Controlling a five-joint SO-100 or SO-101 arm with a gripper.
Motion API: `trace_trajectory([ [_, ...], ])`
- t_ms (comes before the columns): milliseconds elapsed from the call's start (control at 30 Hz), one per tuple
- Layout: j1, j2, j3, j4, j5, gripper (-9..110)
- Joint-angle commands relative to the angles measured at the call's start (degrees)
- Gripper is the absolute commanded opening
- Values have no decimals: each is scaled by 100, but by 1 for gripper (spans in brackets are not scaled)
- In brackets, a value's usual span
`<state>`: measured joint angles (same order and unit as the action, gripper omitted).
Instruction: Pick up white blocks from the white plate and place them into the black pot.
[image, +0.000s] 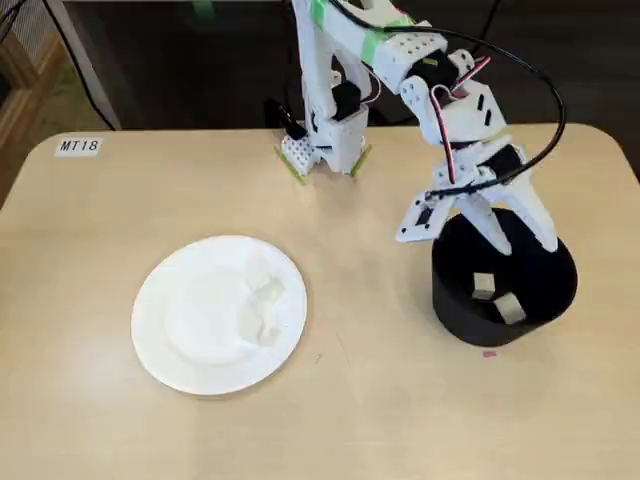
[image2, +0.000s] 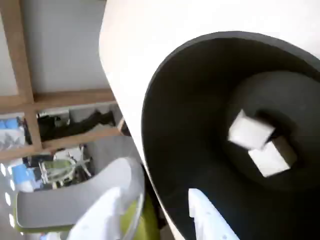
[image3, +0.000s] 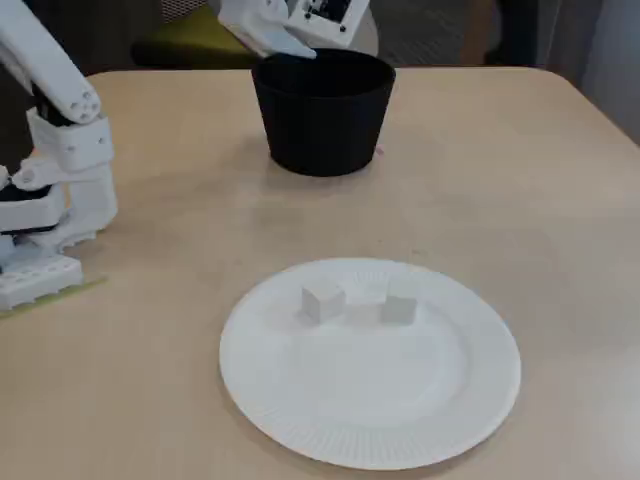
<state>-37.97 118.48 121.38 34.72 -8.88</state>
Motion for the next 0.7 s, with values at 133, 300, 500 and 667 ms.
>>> trace_trajectory([
  [133,2540,1433,-396,2408,-9,-2],
  [300,4140,1327,-316,2830,-53,-2],
  [500,4869,352,-413,2531,211,-2],
  [667,5045,-563,-694,2338,299,-2],
])
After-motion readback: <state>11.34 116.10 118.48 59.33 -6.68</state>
